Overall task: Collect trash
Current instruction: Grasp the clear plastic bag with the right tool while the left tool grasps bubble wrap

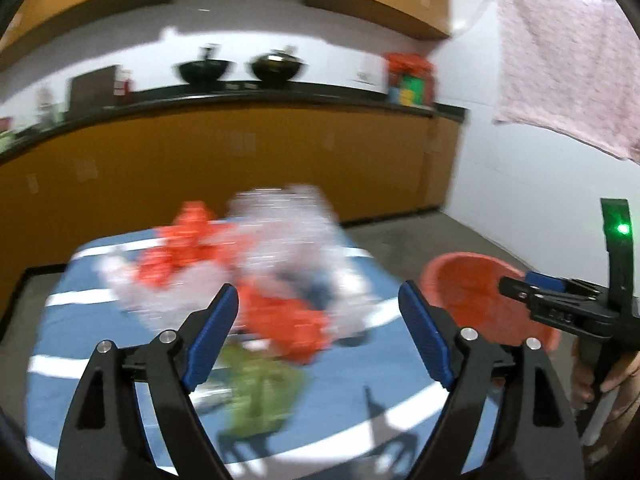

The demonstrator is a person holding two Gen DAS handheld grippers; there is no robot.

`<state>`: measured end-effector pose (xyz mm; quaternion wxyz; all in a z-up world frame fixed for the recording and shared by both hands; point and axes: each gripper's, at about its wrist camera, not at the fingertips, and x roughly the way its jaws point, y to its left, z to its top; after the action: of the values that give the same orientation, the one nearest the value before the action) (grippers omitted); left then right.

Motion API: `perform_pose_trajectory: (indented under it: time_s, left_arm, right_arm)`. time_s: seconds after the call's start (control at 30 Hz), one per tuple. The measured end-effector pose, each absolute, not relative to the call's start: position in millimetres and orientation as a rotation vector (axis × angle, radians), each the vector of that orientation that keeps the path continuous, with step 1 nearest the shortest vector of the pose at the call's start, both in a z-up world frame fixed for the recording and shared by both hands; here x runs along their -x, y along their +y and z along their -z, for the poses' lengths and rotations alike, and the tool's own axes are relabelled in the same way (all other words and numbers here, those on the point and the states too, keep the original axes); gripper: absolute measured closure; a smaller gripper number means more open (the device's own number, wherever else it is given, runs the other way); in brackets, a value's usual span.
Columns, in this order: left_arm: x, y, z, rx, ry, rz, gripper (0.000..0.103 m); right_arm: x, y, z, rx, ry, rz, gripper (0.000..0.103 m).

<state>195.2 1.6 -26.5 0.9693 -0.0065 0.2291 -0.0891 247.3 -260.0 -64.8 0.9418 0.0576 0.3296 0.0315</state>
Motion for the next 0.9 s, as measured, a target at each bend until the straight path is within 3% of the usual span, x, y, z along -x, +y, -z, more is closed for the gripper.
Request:
perform_pose_trajectory:
  time_s: [0.43,0.9]
  left_arm:
    - [-202,148,57,0.100,0.491,-0.166,0.008]
    - [-205,174,75,0.105,0.520,-0.180,0.006]
  right_arm:
    - [-331,-162,79,-0.122,0.740,-0.111,0.043]
    - [-373,-124,123,-0.026,0.850,-0.099,0.046]
